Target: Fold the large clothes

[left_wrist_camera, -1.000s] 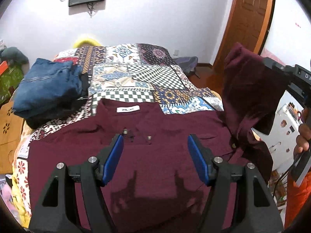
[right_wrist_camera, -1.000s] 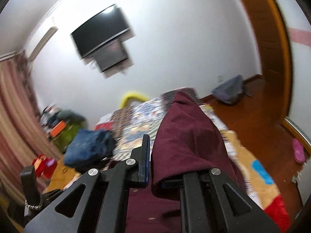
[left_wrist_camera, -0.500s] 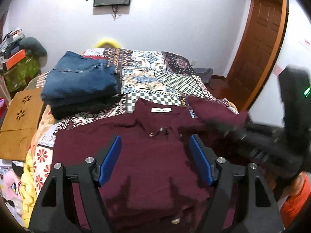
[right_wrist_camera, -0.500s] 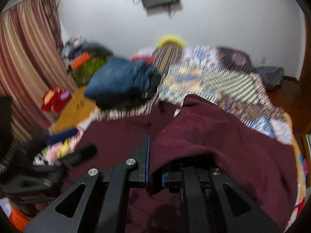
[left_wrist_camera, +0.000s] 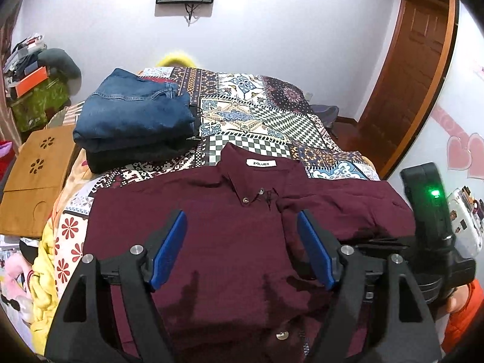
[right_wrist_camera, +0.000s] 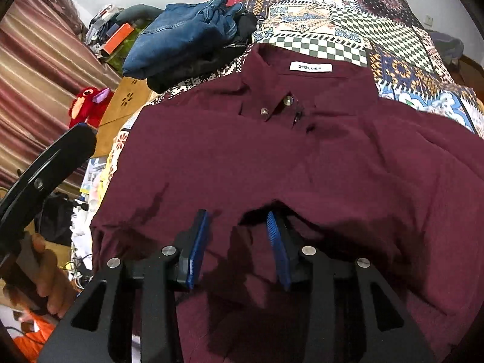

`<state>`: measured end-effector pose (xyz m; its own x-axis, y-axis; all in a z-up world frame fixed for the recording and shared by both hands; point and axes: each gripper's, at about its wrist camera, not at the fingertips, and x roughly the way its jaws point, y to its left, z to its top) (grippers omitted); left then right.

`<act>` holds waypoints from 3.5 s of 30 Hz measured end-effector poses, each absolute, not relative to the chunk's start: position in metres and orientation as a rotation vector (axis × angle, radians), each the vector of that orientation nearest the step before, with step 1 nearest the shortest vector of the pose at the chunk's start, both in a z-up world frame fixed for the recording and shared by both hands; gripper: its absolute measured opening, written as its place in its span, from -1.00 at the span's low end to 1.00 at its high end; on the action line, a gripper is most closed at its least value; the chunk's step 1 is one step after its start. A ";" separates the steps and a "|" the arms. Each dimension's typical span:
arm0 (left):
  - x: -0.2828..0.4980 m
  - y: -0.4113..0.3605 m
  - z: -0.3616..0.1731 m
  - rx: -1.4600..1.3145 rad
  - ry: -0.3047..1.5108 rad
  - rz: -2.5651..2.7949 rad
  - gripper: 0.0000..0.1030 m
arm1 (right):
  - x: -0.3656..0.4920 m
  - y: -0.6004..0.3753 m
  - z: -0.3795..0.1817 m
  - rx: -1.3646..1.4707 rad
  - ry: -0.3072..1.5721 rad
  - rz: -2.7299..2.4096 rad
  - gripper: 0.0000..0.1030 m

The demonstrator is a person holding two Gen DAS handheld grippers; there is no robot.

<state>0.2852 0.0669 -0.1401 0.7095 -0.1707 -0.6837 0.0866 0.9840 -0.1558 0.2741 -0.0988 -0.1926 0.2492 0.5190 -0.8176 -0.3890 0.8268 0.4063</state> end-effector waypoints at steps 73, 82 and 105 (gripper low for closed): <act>0.360 -0.098 -0.201 0.152 0.904 -0.359 -0.78 | 0.237 -0.289 -0.169 0.052 0.901 0.081 -0.14; 0.345 0.013 -0.110 -0.090 0.651 -0.159 -0.91 | 0.247 -0.266 -0.132 -0.010 0.783 0.079 -0.08; 0.283 0.193 -0.242 -0.459 0.968 0.021 -0.78 | 0.251 -0.200 -0.191 -0.160 0.939 0.124 0.05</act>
